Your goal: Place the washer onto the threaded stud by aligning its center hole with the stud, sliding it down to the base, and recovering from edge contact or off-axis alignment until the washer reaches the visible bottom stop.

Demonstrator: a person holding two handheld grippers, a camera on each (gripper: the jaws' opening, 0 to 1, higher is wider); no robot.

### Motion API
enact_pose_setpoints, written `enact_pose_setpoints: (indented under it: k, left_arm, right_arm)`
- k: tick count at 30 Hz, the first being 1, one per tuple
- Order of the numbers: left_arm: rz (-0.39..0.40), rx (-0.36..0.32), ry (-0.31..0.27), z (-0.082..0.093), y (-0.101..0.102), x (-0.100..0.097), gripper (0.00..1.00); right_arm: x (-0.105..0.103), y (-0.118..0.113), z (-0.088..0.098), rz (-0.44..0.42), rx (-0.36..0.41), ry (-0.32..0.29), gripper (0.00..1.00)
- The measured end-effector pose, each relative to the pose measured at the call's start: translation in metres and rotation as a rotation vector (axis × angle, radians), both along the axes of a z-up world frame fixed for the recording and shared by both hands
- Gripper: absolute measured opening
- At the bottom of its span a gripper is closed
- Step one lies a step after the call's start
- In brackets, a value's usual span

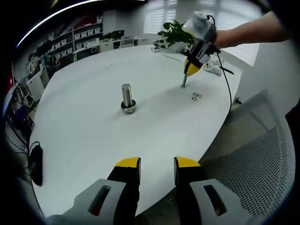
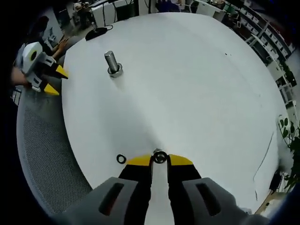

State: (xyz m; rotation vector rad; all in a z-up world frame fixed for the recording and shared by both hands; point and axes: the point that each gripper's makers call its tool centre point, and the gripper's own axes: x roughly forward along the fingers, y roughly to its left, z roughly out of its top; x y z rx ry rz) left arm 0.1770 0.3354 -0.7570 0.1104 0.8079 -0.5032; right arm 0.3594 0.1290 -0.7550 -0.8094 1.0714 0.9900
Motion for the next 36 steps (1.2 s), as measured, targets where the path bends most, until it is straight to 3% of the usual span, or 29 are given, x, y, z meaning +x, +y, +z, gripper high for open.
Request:
enact_pose_setpoints:
  k: [22,36]
  left_arm:
    - [0.003,0.007,0.013,-0.003,0.001,-0.001,0.26]
    - [0.009,0.000,0.013,-0.002,0.001,-0.001,0.26]
  right_arm:
    - [0.001,-0.001,-0.037,-0.003,-0.060,0.053,0.14]
    - [0.002,-0.002,-0.042,-0.036,-0.069,0.068,0.16]
